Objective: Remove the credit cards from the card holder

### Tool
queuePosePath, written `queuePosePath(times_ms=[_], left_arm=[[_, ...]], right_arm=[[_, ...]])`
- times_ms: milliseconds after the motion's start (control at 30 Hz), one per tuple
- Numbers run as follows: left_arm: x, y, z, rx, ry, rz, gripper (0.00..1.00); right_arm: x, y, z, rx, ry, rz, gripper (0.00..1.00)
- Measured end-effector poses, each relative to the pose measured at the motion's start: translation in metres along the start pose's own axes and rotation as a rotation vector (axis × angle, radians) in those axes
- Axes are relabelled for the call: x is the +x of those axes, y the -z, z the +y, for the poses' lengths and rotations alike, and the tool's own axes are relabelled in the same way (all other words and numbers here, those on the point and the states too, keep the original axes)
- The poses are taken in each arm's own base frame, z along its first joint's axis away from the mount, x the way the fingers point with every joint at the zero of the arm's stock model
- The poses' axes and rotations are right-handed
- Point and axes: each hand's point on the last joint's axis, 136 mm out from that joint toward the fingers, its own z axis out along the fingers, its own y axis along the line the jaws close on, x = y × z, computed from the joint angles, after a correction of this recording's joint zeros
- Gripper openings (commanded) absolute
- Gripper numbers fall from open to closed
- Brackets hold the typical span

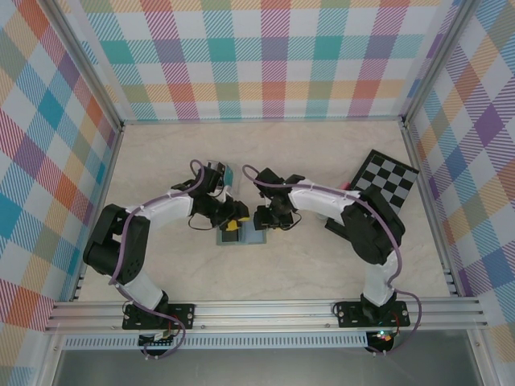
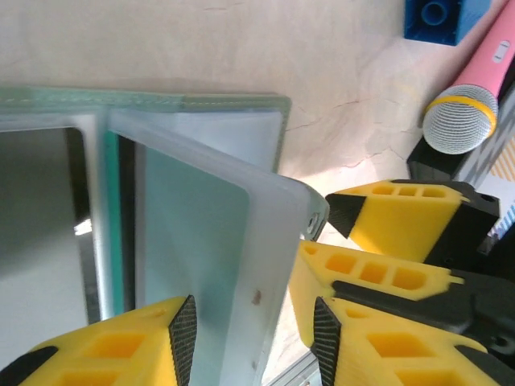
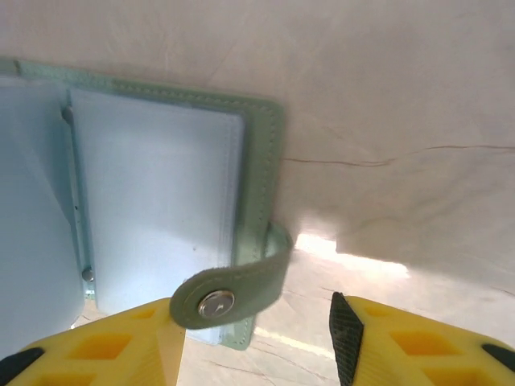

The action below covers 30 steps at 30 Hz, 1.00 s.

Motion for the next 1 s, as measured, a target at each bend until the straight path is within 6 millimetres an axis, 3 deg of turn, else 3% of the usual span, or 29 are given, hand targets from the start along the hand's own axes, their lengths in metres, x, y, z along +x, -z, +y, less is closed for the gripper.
queuePosePath(times_ms=[133, 300, 500, 667, 833, 1000], left_arm=[[-0.003, 0.001, -0.008, 0.013, -0.011, -0.011, 0.43], [-0.011, 0.006, -0.004, -0.035, -0.006, -0.064, 0.41], [-0.02, 0.028, 0.003, -0.108, 0.004, -0.174, 0.35], [-0.027, 0.034, 0.018, -0.149, 0.044, -0.219, 0.3], [-0.021, 0.03, 0.044, -0.192, 0.099, -0.211, 0.28], [-0.02, 0.022, 0.043, -0.167, 0.115, -0.185, 0.24]], right_arm=[[-0.008, 0.02, -0.014, 0.037, -0.047, -0.083, 0.52], [-0.016, 0.047, -0.03, 0.068, -0.078, -0.182, 0.52], [-0.023, 0.065, -0.017, 0.014, -0.035, -0.235, 0.43], [-0.024, 0.059, 0.011, -0.031, 0.038, -0.207, 0.35], [-0.023, 0.033, 0.046, -0.076, 0.099, -0.135, 0.3], [-0.013, 0.002, 0.045, -0.057, 0.081, -0.039, 0.27]])
